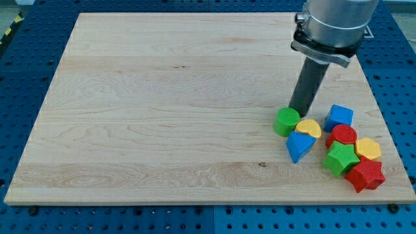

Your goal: Move the green circle to the bottom center

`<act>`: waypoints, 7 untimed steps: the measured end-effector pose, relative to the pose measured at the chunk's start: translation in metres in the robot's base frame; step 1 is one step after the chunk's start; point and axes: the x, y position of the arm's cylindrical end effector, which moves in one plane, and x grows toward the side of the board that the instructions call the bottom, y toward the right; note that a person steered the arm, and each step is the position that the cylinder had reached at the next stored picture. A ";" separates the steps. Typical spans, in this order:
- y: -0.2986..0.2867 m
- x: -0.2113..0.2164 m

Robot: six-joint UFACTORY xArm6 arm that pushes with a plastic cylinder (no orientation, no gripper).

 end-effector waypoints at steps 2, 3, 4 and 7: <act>0.017 0.011; 0.012 0.014; -0.010 0.014; -0.098 0.014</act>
